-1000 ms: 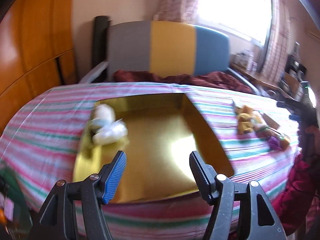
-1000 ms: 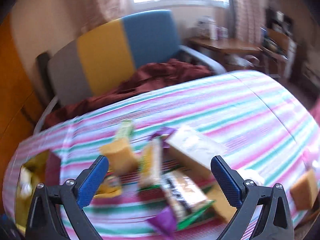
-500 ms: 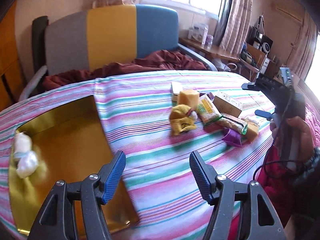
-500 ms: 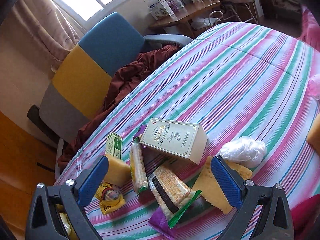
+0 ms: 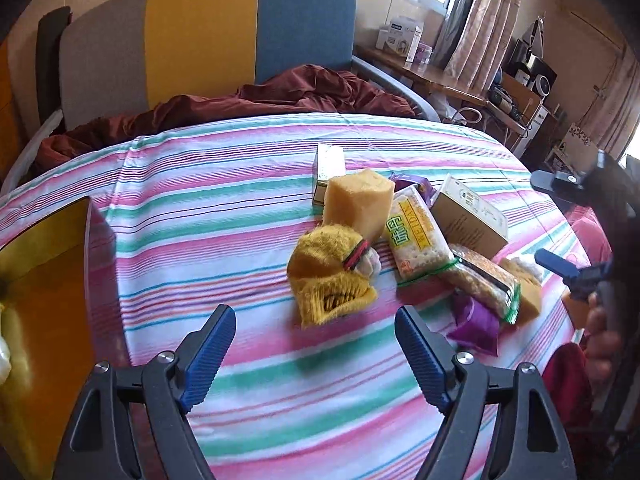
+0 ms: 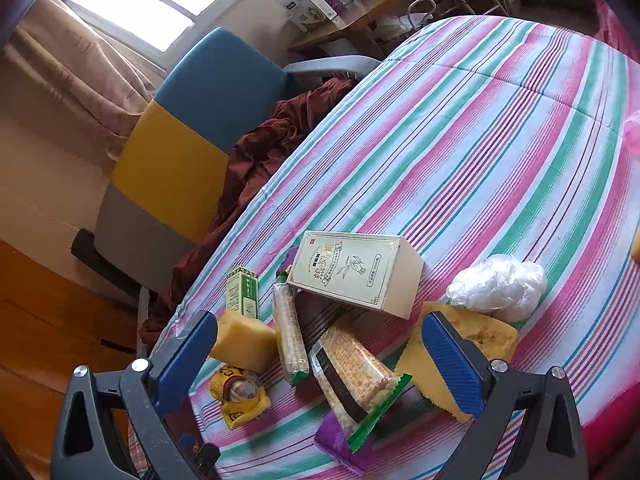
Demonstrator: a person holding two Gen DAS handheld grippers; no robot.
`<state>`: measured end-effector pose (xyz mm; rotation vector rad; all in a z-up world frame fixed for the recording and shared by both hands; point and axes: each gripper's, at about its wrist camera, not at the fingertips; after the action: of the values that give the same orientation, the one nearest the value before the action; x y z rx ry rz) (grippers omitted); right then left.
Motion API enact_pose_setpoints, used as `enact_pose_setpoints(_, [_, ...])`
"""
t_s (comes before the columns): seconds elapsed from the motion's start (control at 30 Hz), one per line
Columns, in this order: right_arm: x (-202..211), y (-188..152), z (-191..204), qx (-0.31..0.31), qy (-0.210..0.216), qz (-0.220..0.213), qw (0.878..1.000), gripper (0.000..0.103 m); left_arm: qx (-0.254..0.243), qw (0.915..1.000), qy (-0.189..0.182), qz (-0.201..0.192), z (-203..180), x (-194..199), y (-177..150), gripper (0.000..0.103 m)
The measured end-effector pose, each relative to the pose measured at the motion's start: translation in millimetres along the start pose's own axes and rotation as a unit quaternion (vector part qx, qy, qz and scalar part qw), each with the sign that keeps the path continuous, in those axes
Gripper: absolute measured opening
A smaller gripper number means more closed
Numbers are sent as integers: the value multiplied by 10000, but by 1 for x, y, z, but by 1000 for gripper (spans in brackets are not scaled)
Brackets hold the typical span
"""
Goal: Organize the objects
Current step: 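Grasp the yellow knit hat with the left tool, then grasp the cracker pack with the right tool while the left tool holds the hat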
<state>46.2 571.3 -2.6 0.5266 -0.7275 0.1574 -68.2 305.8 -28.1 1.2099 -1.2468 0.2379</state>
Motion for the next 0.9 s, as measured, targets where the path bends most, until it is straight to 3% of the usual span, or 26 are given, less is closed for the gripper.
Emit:
enact_pose_setpoints(0.27, [-7,-1,6,142,43,153,9998,103,281,9996,-65,28,-2,-45,27,89])
enact_pose_setpoints(0.33, [-8,-1,6,157,51,165,9997,103,401,9989,-118,201,2,-62,31,89])
enact_pose_setpoints(0.4, [-8,-1,5,153,40,151,9998,103,673,9967,-156,421,10,-77,27,78])
enact_pose_setpoints(0.43, [-8,-1,5,151,44,152,9998,103,662,9975,-128,217,11,-73,24,70])
enact_pose_setpoints(0.47, [-8,0,5,153,63,155,9997,103,611,9978,-181,164,11,-71,21,56])
enact_pose_setpoints(0.57, [-10,0,8,247,48,178,9995,103,436,9985,-302,169,11,-63,9,45])
enact_pose_setpoints(0.9, [-28,-4,17,663,-214,564,9960,103,-389,9986,-335,-81,-10,-8,-64,43])
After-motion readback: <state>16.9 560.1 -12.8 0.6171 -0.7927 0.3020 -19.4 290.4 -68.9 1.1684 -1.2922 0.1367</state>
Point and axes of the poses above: each gripper's, at about its wrist camera, not at the fingertips, and x roughly against the way its jaws point, z to its left, y to its top
